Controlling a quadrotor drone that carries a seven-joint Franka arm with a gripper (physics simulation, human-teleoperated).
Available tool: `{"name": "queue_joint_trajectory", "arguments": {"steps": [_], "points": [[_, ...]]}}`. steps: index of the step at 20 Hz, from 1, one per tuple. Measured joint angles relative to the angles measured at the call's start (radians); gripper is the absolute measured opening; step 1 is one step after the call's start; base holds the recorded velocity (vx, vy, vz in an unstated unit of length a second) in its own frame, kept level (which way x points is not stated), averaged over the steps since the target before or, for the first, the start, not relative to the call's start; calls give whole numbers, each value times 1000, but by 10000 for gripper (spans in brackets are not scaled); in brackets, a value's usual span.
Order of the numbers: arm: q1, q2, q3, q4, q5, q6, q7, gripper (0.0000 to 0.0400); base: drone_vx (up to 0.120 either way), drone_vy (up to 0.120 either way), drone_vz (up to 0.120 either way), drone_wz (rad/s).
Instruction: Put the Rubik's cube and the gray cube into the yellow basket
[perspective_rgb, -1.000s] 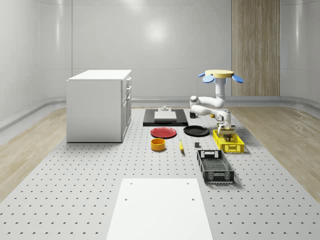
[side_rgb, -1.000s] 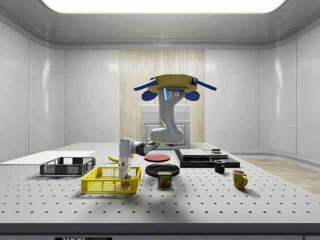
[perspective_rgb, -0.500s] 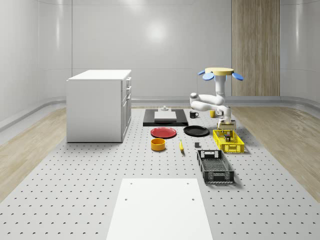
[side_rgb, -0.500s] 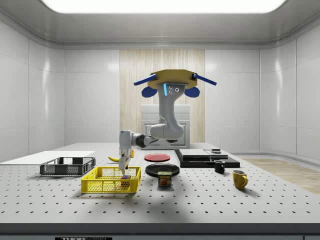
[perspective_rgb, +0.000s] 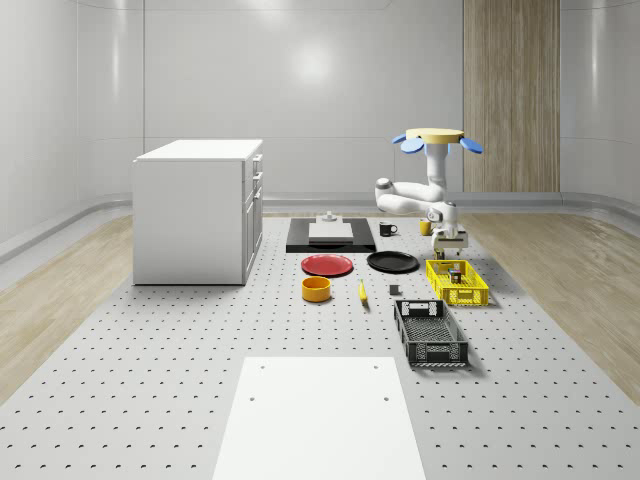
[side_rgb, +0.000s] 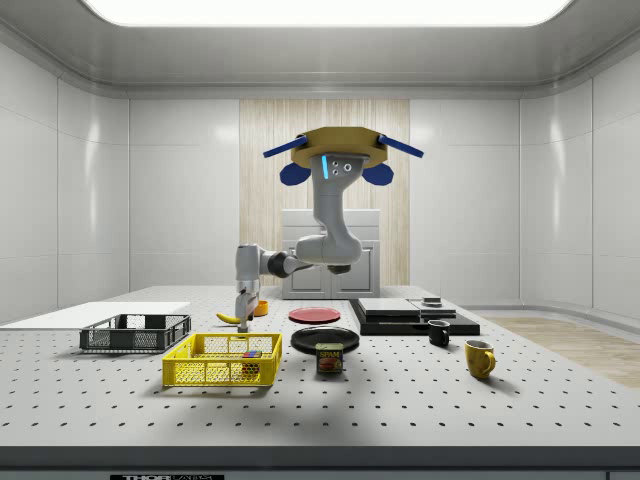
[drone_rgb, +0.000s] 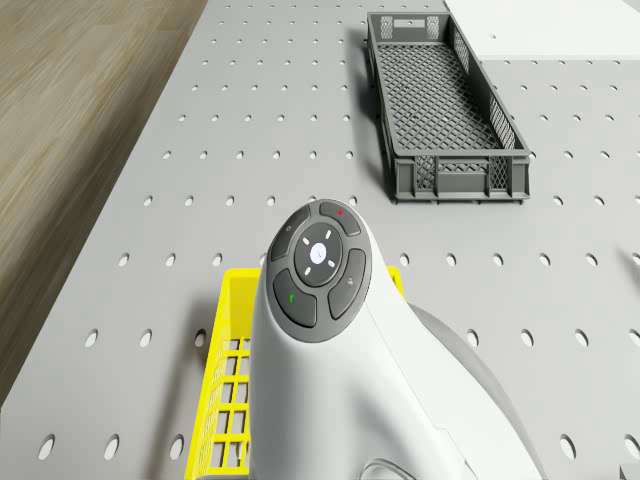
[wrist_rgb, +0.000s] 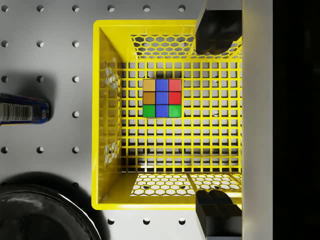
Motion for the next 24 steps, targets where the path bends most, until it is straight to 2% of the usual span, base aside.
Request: {"name": "queue_joint_trajectory", "arguments": {"steps": [8,20,24], "points": [[0,-2,3,0,4,1,1,400,0,-120,0,0],[-1,-5,4,0,5,3,1,400,117,-120,0,0],[-1,-6,4,0,6,4,1,400,20,-120,0,0]]}}
